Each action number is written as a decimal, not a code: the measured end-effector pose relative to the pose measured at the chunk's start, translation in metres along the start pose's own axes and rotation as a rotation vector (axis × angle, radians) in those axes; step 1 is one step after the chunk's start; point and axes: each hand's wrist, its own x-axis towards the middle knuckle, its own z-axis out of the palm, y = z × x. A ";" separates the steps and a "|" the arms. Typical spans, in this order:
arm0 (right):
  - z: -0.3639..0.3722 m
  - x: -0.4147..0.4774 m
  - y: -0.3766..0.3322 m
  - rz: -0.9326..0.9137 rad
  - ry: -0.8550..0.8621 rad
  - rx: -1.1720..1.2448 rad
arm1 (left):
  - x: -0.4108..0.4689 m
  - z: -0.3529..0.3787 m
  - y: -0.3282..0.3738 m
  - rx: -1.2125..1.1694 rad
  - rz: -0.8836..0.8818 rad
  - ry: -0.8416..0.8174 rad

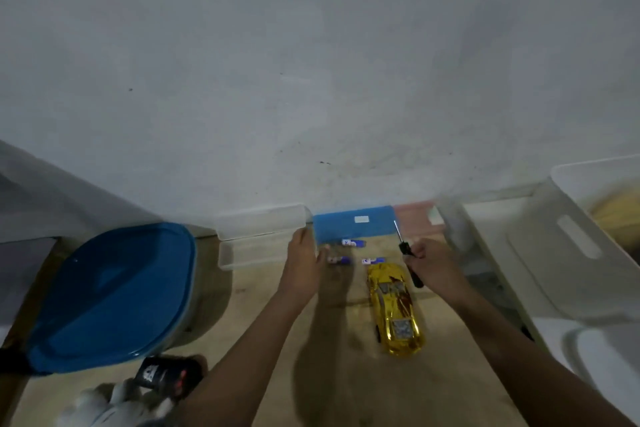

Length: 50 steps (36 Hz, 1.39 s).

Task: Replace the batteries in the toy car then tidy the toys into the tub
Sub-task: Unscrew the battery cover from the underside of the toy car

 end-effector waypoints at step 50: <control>0.030 -0.020 -0.019 -0.064 -0.506 0.764 | -0.074 -0.019 0.037 -0.774 -0.015 -0.236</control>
